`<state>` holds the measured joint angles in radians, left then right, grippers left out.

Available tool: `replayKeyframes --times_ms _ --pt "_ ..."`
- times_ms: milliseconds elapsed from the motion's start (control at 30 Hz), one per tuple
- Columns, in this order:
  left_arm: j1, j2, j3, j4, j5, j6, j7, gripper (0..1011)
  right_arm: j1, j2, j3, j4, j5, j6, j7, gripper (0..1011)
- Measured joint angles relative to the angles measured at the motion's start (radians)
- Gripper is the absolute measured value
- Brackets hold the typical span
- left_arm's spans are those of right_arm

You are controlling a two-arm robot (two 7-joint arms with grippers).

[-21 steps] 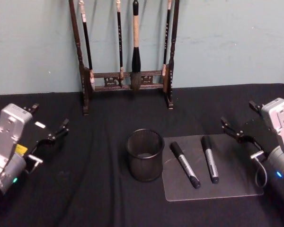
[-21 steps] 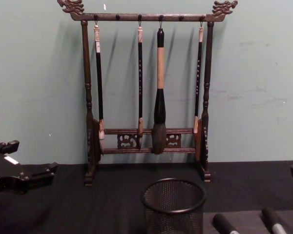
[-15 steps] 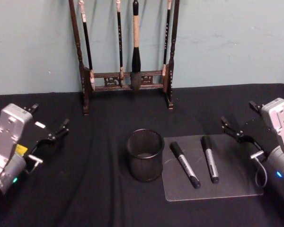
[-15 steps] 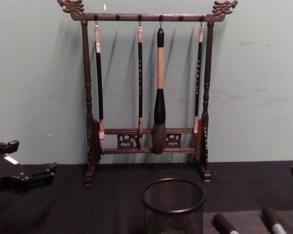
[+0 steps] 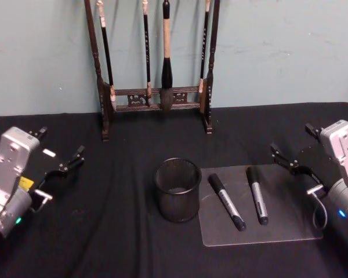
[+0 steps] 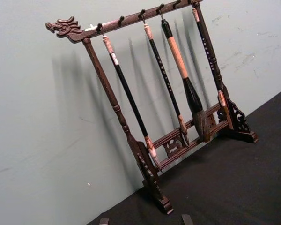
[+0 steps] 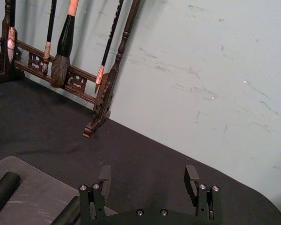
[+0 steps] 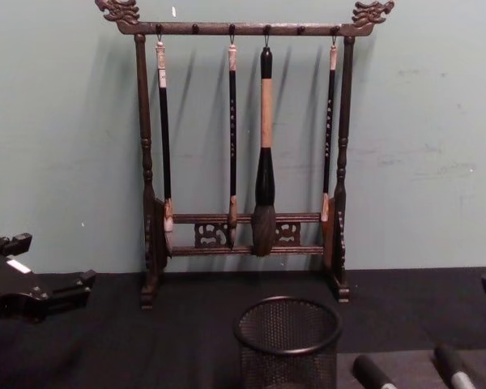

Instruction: Pick up the water-based marker from the table and place it into the pen holder.

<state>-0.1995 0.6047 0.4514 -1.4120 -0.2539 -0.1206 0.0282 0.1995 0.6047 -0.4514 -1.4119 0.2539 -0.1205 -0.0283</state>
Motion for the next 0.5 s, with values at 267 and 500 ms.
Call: replayKeyframes --times_ms 267,500 --pt "0.000 0.000 0.000 0.000 0.000 0.000 0.000 1001 0.000 0.000 0.000 0.000 0.000 0.000 0.000 1002" --pt "0.000 0.000 0.000 0.000 0.000 0.000 0.000 1001 0.000 0.000 0.000 0.000 0.000 0.000 0.000 1002"
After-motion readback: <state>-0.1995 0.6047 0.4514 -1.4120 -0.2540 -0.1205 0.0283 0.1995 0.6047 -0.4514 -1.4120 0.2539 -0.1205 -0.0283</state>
